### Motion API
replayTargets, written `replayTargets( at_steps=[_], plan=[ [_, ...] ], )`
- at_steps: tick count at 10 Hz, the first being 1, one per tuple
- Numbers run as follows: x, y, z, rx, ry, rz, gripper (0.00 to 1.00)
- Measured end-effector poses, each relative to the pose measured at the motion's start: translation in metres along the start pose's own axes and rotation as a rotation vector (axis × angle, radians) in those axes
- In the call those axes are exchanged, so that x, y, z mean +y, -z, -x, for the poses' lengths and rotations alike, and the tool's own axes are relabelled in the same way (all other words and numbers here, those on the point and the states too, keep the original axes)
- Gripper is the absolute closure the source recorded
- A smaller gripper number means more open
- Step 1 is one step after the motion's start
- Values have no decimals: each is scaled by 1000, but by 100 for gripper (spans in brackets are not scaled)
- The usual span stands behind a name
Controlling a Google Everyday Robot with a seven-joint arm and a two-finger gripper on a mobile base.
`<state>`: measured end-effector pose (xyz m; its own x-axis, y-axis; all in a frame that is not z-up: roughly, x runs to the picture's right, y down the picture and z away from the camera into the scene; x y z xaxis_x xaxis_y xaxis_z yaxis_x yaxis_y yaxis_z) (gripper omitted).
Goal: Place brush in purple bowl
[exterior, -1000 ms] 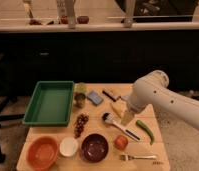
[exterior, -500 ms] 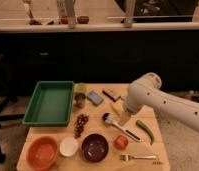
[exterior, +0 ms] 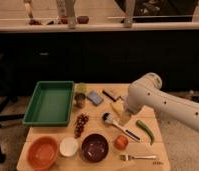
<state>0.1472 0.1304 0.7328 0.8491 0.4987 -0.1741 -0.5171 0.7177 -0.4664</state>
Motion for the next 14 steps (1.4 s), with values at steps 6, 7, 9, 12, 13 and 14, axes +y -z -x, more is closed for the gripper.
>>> replayTargets(
  at_steps=[6, 7, 9, 12, 13, 14],
  plan=[
    [9, -46, -3, 10, -254, -59, 20],
    [9, -50, -3, 14, -263, -57, 20],
    [13, -65, 5, 18, -267, -45, 20],
    [11, -85, 5, -6, -296, -24, 20],
    [9, -92, 1, -17, -316, -18, 20],
    [7, -97, -4, -29, -342, -17, 20]
  ],
)
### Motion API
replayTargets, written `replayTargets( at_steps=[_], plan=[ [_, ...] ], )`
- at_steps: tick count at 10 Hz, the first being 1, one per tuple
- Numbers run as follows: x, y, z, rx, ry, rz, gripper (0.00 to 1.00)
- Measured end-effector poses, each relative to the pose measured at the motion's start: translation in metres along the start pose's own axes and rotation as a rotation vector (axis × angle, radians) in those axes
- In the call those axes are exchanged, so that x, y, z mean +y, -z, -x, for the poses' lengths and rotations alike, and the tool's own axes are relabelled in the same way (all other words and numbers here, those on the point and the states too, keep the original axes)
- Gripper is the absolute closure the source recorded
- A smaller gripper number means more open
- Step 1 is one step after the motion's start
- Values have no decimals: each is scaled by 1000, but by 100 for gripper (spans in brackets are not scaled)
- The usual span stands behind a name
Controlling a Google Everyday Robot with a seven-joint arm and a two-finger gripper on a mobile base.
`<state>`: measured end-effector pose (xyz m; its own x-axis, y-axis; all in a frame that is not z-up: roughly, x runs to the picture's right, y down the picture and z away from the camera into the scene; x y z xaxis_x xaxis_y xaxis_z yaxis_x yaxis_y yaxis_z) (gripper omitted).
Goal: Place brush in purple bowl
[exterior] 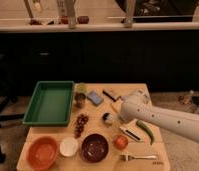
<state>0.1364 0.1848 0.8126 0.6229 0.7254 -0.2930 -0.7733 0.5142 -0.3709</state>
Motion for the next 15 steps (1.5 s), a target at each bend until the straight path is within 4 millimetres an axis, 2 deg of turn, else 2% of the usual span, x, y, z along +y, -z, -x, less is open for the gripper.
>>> replayTargets(
  at_steps=[3, 9, 11, 15],
  plan=[
    [-13, -10, -17, -77, -89, -8, 20],
    [-4, -27, -15, -84, -67, 5, 20],
    [3, -42, -14, -55, -35, 10, 20],
    [5, -49, -16, -50, -2, 11, 20]
  ],
)
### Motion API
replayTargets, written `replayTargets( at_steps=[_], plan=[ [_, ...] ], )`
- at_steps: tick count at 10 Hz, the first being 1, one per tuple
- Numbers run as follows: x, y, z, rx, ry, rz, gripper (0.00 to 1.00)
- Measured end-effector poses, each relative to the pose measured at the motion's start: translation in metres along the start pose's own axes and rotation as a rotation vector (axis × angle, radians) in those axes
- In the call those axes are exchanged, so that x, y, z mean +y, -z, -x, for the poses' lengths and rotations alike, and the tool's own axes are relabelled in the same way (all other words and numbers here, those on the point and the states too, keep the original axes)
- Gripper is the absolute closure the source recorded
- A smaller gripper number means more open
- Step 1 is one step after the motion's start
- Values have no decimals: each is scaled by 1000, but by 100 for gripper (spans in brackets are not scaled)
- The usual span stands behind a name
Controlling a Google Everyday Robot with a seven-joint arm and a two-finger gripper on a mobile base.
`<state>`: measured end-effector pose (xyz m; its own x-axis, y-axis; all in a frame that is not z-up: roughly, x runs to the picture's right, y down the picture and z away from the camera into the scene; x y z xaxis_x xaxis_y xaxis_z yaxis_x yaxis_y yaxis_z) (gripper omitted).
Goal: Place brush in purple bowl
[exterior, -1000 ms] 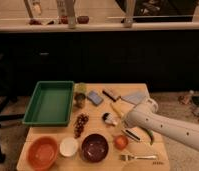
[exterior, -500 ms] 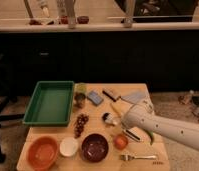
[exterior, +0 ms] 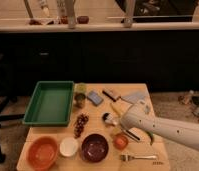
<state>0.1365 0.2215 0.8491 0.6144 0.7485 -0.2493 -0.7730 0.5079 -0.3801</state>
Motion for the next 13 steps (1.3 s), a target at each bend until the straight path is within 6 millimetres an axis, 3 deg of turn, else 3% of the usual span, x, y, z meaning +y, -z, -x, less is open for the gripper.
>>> replayTargets(
  at_steps=[7, 13],
  plan=[
    [10, -5, 7, -15, 195, 103, 20],
    [11, -13, 6, 11, 244, 153, 21]
  ],
)
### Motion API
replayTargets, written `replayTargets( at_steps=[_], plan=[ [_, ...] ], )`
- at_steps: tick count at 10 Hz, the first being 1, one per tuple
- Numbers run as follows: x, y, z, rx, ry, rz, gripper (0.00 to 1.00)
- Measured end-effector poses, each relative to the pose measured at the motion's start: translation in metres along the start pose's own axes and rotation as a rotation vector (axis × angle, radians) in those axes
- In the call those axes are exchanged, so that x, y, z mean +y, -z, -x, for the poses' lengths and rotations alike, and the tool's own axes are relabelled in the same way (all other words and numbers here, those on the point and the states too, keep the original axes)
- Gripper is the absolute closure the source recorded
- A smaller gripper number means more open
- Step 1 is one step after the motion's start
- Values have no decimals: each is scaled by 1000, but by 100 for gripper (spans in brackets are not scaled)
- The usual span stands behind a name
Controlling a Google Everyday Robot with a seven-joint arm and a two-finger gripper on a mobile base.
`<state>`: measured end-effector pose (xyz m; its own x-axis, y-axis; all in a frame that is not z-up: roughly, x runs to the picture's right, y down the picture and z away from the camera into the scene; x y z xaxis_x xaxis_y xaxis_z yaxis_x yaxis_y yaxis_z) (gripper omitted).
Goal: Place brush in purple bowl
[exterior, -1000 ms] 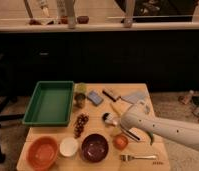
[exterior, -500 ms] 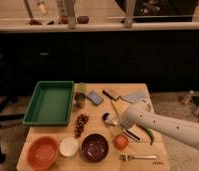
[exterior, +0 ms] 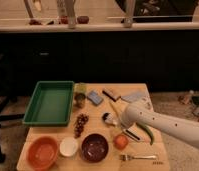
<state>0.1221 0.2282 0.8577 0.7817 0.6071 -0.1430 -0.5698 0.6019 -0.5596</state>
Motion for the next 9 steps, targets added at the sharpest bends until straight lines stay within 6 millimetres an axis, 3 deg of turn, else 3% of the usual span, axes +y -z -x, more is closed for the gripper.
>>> replayTargets(
  at_steps=[1, 5, 8, 9],
  plan=[
    [0, -1, 1, 4, 6, 5, 27],
    [0, 1, 3, 7, 10, 10, 70],
    [-1, 7, 2, 11, 9, 11, 96],
    [2, 6, 0, 15, 11, 15, 100]
  ],
)
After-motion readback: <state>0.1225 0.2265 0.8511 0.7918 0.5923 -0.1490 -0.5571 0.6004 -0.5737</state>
